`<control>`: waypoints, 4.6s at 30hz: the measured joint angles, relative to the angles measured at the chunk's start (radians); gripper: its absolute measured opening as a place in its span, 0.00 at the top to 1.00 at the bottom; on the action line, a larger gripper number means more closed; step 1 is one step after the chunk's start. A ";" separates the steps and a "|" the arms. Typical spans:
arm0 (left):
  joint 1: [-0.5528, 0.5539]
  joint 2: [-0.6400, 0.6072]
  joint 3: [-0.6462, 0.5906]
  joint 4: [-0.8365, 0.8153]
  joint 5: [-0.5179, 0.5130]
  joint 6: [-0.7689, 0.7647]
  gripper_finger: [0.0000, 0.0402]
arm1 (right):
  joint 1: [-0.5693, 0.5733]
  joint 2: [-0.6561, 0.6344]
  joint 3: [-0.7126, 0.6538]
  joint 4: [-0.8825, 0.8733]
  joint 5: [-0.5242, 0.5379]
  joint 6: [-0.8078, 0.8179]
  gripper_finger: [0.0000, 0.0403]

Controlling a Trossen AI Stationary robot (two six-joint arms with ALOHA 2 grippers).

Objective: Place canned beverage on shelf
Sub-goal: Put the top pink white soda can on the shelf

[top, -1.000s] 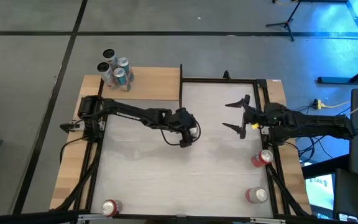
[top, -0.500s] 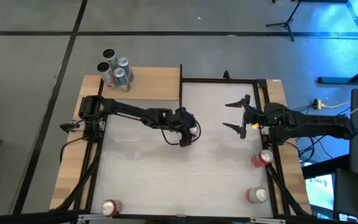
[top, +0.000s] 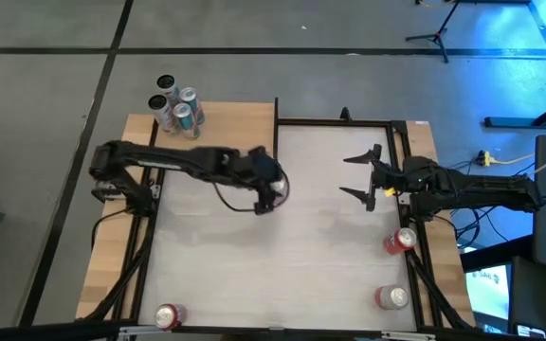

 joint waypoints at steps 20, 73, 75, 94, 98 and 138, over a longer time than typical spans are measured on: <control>0.383 -0.231 0.107 -0.271 0.023 0.209 0.34 | 0.000 0.000 0.000 0.010 0.002 0.000 0.04; 0.904 -0.218 -0.064 -0.196 0.327 0.445 0.27 | 0.000 0.300 0.001 0.270 0.002 -0.050 0.04; 0.904 -0.218 -0.064 -0.197 0.320 0.445 0.25 | 0.000 0.300 0.001 0.270 0.002 -0.050 0.04; 0.842 -0.218 -0.010 -0.182 0.187 0.437 0.09 | 0.000 0.299 0.001 0.270 0.002 -0.049 0.04; 0.802 -0.219 -0.006 -0.192 0.161 0.435 0.09 | 0.000 0.299 0.001 0.270 0.002 -0.043 0.04; 0.697 -0.218 -0.012 -0.319 -0.333 0.435 0.09 | 0.000 0.299 0.001 0.262 -0.011 -0.041 0.04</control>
